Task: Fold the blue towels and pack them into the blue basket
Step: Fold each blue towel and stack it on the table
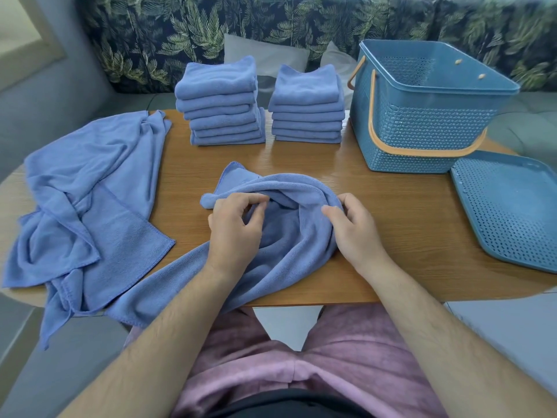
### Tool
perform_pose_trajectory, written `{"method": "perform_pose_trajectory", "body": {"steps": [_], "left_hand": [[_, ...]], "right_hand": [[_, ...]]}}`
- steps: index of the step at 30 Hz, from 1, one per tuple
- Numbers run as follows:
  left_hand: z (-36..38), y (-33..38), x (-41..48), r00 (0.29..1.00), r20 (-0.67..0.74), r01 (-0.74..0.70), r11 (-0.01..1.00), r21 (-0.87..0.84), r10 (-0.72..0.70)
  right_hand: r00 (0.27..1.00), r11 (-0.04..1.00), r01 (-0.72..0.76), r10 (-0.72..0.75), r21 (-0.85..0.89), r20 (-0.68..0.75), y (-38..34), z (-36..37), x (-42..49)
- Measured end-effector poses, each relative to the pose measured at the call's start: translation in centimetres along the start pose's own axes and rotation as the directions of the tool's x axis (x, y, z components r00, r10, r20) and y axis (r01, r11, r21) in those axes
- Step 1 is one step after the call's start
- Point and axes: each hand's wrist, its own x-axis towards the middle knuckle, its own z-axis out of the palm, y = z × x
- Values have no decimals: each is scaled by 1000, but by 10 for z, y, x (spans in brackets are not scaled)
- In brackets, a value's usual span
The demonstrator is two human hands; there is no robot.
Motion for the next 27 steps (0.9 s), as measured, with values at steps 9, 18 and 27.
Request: {"method": "perform_pose_trajectory", "body": {"steps": [9,18,27], "left_hand": [[-18,15,12,917,239,368,908,-199,-319],[-89,48,62,809,416,588,575,-569,-416],[-141,109,129,948,18,255,721,-644,-319]], "right_hand": [[998,994,-33,26,106,63,-4,-11,3],[975,925,87,-2,369,-222,-69,-45,15],[945,976,89,-21,197,-325,-162,-78,33]]}}
